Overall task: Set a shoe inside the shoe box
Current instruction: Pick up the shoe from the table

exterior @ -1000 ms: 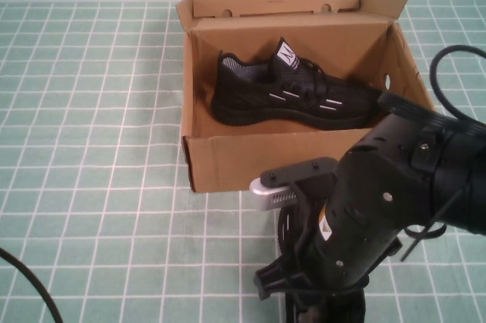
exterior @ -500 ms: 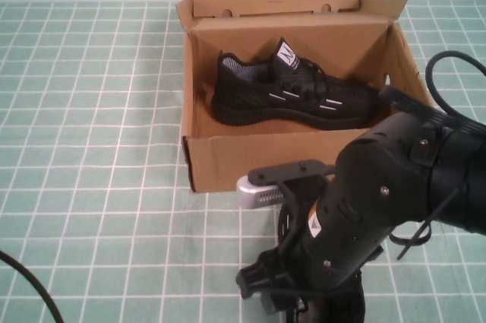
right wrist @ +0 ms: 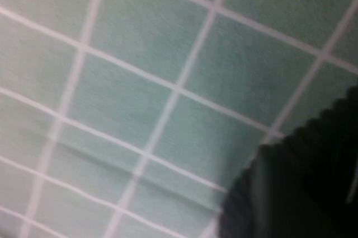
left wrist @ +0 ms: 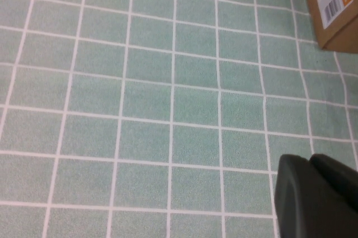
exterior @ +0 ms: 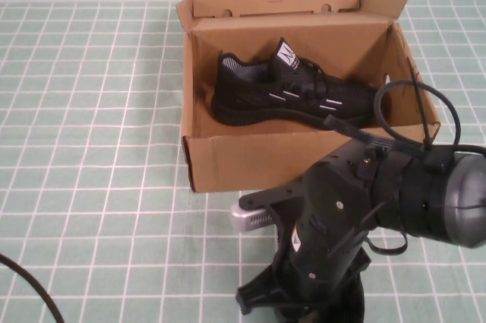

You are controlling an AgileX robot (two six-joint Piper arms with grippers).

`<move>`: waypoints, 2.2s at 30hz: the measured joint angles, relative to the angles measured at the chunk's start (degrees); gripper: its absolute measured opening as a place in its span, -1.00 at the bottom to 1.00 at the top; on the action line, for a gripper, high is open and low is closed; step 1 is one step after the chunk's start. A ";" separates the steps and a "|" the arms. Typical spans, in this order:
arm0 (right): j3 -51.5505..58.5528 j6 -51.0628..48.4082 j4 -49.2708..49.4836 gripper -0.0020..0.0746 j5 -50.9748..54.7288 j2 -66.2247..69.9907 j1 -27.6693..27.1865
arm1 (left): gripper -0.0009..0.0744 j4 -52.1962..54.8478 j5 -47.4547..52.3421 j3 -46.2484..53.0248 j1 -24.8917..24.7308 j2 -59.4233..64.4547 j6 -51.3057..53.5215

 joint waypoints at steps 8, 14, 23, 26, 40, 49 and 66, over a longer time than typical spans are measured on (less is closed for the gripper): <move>-3.73 -4.99 0.14 -0.97 6.87 -3.25 0.10 | -0.99 0.00 0.00 0.00 0.00 0.00 0.00; -10.00 -13.23 -1.81 -0.97 13.01 -9.61 0.48 | -0.99 -4.08 0.00 0.00 0.00 0.00 0.00; -16.87 -21.12 -9.30 -0.97 20.57 -17.37 0.48 | -0.99 -26.98 -2.44 0.00 0.00 0.00 13.41; -17.16 -24.94 -15.39 -0.97 20.70 -19.70 0.48 | -0.99 -33.50 -4.76 0.00 0.00 0.00 17.98; -17.16 -29.21 -26.02 -0.97 20.70 -23.98 0.48 | -0.99 -48.68 -12.17 0.00 0.00 9.98 23.97; -17.05 -31.81 -23.15 -0.96 20.70 -29.31 0.48 | -0.99 -77.91 -7.07 0.00 0.00 24.56 48.70; -17.05 -30.12 -19.39 -0.97 20.70 -30.78 0.48 | 0.04 -94.69 1.85 -1.60 0.00 40.44 63.62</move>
